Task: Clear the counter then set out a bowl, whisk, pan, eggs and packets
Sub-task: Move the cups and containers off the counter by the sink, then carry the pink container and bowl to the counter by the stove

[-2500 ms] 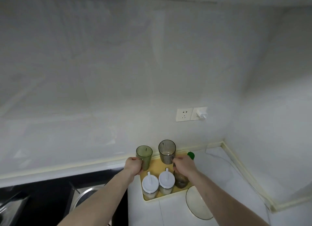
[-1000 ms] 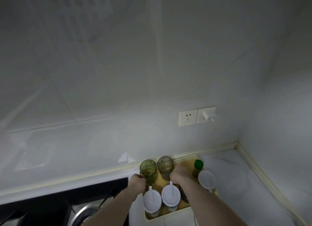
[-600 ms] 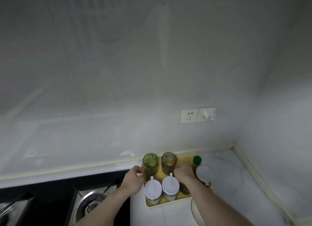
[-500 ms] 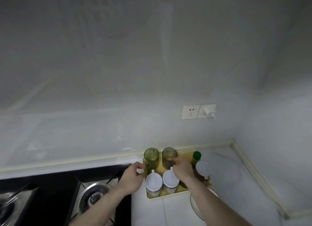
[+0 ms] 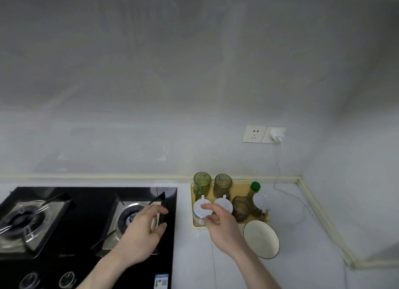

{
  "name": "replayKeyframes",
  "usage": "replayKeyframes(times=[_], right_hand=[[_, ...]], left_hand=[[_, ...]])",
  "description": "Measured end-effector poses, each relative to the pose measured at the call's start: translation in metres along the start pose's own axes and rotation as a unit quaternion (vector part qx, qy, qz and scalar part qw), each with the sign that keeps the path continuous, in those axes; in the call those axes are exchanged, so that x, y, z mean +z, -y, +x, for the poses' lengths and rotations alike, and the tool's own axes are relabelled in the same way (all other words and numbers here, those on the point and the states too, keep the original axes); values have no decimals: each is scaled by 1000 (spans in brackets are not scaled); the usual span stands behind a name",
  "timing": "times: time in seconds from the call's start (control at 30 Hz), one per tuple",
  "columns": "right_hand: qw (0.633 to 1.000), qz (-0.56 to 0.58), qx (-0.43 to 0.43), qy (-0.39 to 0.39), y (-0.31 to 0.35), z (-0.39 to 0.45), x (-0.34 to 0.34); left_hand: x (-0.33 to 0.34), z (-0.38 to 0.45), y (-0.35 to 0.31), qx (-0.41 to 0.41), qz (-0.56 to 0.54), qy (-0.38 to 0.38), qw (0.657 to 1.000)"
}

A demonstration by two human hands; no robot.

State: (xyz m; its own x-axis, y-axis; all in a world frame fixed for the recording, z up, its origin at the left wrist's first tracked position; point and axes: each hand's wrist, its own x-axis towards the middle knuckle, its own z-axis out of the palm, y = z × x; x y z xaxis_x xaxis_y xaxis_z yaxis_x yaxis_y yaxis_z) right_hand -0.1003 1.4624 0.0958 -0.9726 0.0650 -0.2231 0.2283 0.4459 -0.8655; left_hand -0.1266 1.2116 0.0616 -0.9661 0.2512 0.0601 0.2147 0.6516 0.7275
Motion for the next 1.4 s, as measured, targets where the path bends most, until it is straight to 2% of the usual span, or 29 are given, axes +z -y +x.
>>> replayKeyframes(times=[0.23, 0.37, 0.57, 0.83, 0.97, 1.2, 1.4], right_hand=[[993, -44, -59, 89, 12, -25, 22], [984, -72, -82, 142, 13, -39, 32], [965, -35, -89, 244, 26, -64, 66], [923, -62, -142, 353, 75, -116, 148], [906, -72, -178, 377, 104, -135, 187], [877, -65, -234, 414, 176, -192, 306], [849, -52, -255, 459, 227, -252, 420]], left_hand=[[-15, -50, -5, -31, -11, -50, 998], [-15, -94, -11, -91, -10, -77, 993], [-27, -172, -16, -177, 27, -123, 976], [-80, -295, -1, -274, 39, -225, 934], [-113, -340, 16, -296, 39, -276, 914], [-197, -423, 64, -293, 40, -327, 897], [-269, -520, 119, -336, 50, -356, 871]])
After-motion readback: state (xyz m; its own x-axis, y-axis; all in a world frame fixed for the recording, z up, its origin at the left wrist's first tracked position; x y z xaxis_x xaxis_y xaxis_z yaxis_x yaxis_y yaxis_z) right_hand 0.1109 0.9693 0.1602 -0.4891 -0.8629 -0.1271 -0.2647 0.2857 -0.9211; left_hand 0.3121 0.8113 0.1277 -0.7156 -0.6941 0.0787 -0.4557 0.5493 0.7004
